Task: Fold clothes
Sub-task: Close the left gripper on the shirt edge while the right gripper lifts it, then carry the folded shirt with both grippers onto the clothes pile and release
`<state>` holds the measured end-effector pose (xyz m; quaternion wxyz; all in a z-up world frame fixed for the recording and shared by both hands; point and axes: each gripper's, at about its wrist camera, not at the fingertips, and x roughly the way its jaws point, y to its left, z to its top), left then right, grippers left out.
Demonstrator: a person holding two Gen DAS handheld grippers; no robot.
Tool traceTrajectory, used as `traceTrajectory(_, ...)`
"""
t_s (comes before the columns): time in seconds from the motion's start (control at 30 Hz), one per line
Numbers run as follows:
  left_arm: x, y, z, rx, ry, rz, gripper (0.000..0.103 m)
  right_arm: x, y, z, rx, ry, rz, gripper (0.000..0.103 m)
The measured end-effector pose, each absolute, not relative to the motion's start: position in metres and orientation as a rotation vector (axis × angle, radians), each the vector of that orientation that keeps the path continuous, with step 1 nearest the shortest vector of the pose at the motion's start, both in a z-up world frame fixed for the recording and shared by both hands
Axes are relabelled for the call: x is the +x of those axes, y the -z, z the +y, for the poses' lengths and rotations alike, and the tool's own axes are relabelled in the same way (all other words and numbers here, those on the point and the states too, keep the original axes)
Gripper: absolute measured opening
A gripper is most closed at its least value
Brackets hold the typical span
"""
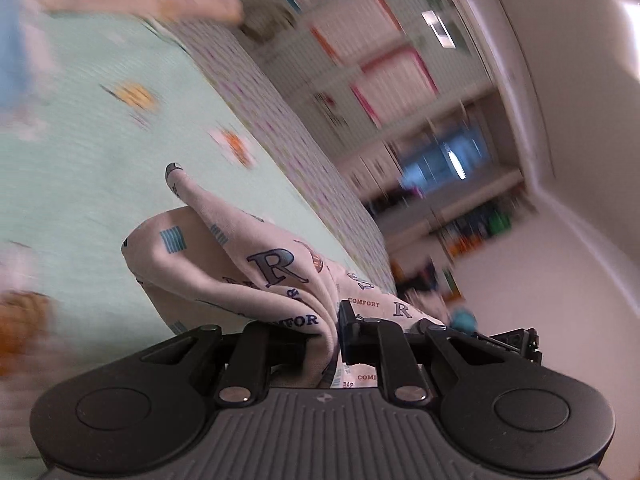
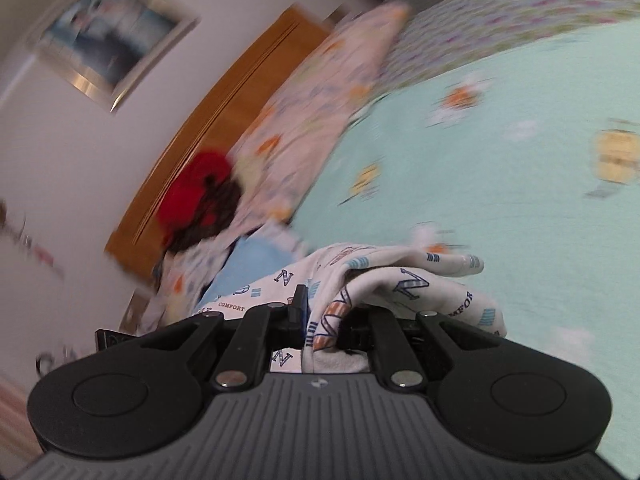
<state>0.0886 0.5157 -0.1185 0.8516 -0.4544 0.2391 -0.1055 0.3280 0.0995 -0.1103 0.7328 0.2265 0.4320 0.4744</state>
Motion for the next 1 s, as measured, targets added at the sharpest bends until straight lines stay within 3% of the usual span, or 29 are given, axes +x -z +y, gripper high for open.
traceTrajectory(0.4,-0.025,0.021,0.745,-0.853,-0.126,0.294,0.017,0.307,0.029,0.472,0.333,-1.402,0.945,0.013)
traceTrajectory(0.5,-0.035,0.021,0.79,-0.807,-0.251,0.284,0.019,0.315,0.021,0.549,0.312,-1.454,0.938,0.013)
traceTrajectory(0.6,-0.031,0.073,0.831,-0.809,-0.458,0.384,0.043,0.331,0.065,0.621,0.288,-1.394,0.999,0.023)
traceTrajectory(0.63,-0.026,0.101,0.844,-0.829,-0.529,0.444,0.044,0.335,0.093,0.641,0.262,-1.326,1.047,0.046)
traceTrajectory(0.67,-0.026,0.133,0.856,-0.885,-0.579,0.498,0.044,0.339,0.119,0.656,0.236,-1.258,1.089,0.059)
traceTrajectory(0.8,-0.052,0.148,0.846,-0.876,-0.581,0.439,0.051,0.345,0.193,0.658,0.194,-1.064,1.148,0.058)
traceTrajectory(0.83,-0.059,0.151,0.843,-0.872,-0.58,0.422,0.062,0.347,0.201,0.647,0.217,-1.055,1.125,0.058)
traceTrajectory(0.87,-0.066,0.153,0.84,-0.868,-0.579,0.405,0.066,0.348,0.208,0.636,0.239,-1.045,1.108,0.058)
traceTrajectory(0.97,-0.089,0.146,0.829,-0.81,-0.602,0.386,0.101,0.346,0.208,0.596,0.277,-1.038,1.084,0.059)
traceTrajectory(1.0,-0.1,0.141,0.827,-0.793,-0.633,0.387,0.102,0.343,0.206,0.584,0.272,-1.034,1.073,0.059)
